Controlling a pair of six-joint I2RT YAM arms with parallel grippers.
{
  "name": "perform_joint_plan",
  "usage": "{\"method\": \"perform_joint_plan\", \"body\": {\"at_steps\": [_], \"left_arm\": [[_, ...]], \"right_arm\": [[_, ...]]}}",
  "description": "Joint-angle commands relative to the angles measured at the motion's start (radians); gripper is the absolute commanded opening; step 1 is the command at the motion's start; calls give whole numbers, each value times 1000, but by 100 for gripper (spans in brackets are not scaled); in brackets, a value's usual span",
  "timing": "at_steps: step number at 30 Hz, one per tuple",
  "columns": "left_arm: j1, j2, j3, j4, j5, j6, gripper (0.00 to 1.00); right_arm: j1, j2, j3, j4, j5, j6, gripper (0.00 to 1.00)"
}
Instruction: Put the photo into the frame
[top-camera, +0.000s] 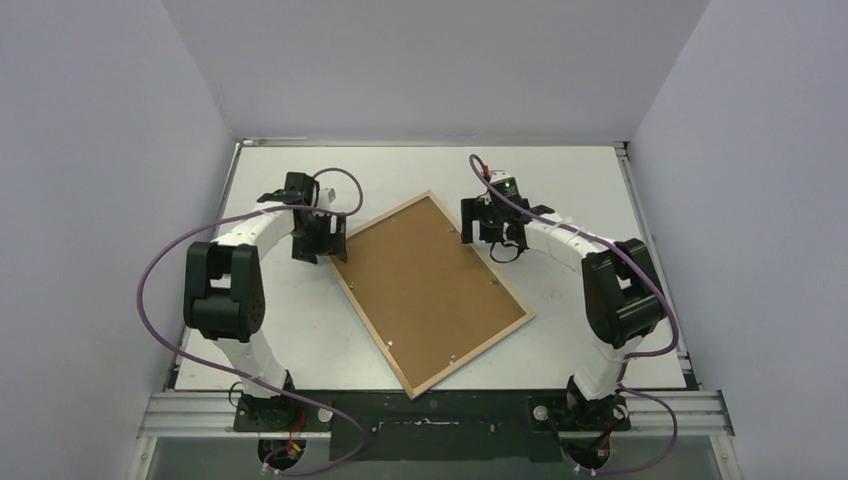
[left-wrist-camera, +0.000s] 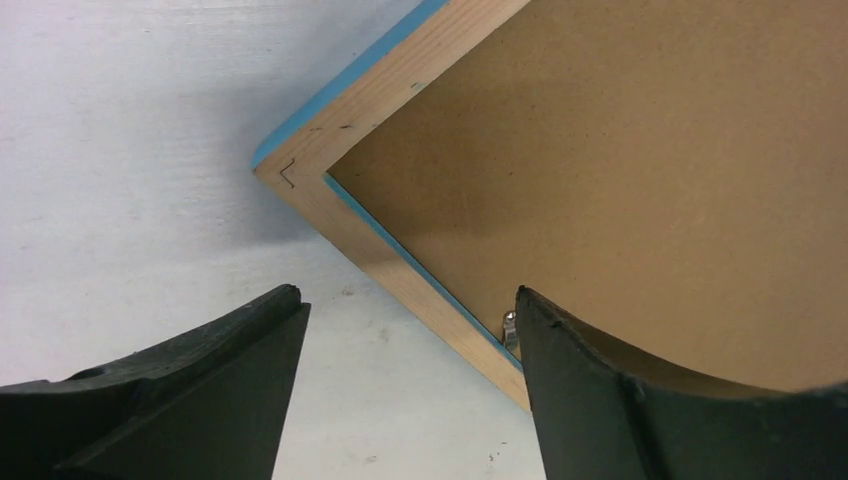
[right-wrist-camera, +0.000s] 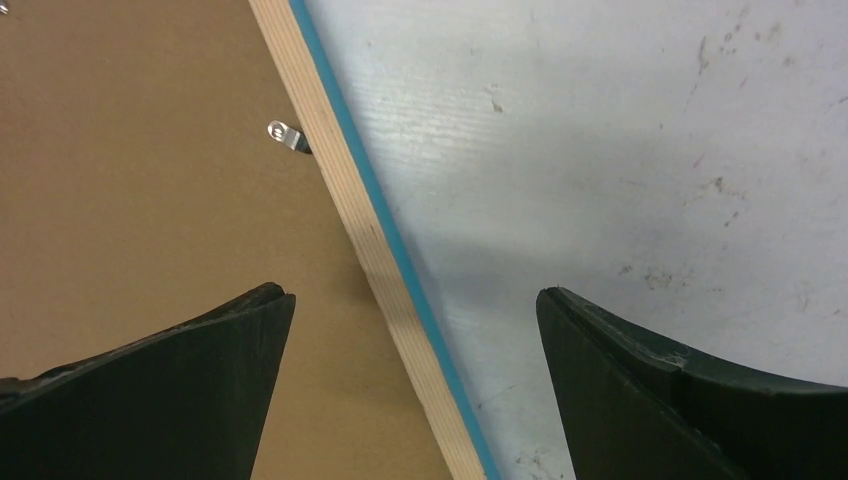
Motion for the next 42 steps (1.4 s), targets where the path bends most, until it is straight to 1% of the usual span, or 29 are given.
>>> {"method": "perform_joint_plan", "body": {"at_steps": [1, 4, 7, 11, 13, 15, 16, 17, 18, 21, 23, 24, 28, 32, 36, 39, 42], "left_arm": [[-29, 48, 86, 36, 16, -66, 69], [-56, 81, 117, 26, -28, -88, 60], [-61, 97, 113, 22, -61, -106, 51], [-53, 82, 88, 18, -94, -109, 49], [-52, 71, 83, 4, -113, -111, 52], [-42, 53, 72, -12, -123, -127, 58], [-40, 40, 51, -6, -120, -132, 66], [-40, 25, 34, 6, -121, -137, 71], [-41, 16, 15, 21, -122, -139, 73], [-40, 29, 5, 25, -114, -146, 73], [-41, 52, 4, 33, -110, -150, 69], [-40, 63, 5, 39, -105, -156, 65], [-38, 116, 10, 73, -91, -172, 57], [-38, 178, 73, 71, -71, -174, 44], [-32, 222, 138, 73, -84, -168, 34], [-27, 259, 218, 59, -87, -159, 26], [-29, 284, 296, 57, -115, -132, 21]], "right_arm": [[-5, 2, -29, 16, -13, 5, 96], [-7, 1, -54, 22, -15, 11, 94], [-12, 5, -79, 36, -36, 27, 91], [-12, 11, -100, 50, -57, 44, 90], [-13, 11, -107, 54, -68, 50, 90], [-13, 11, -117, 60, -77, 57, 90], [-12, 13, -121, 64, -81, 62, 90], [-12, 14, -128, 71, -84, 67, 90], [-13, 16, -136, 81, -87, 72, 90], [-12, 25, -141, 90, -98, 83, 89], [-9, 25, -152, 97, -103, 91, 88], [-8, 22, -158, 101, -103, 95, 87], [-8, -8, -188, 108, -109, 102, 87], [-7, -30, -234, 136, -136, 128, 86], [-2, -34, -260, 153, -170, 154, 84], [7, -50, -280, 164, -200, 172, 83], [12, -69, -296, 169, -231, 186, 83]]}}
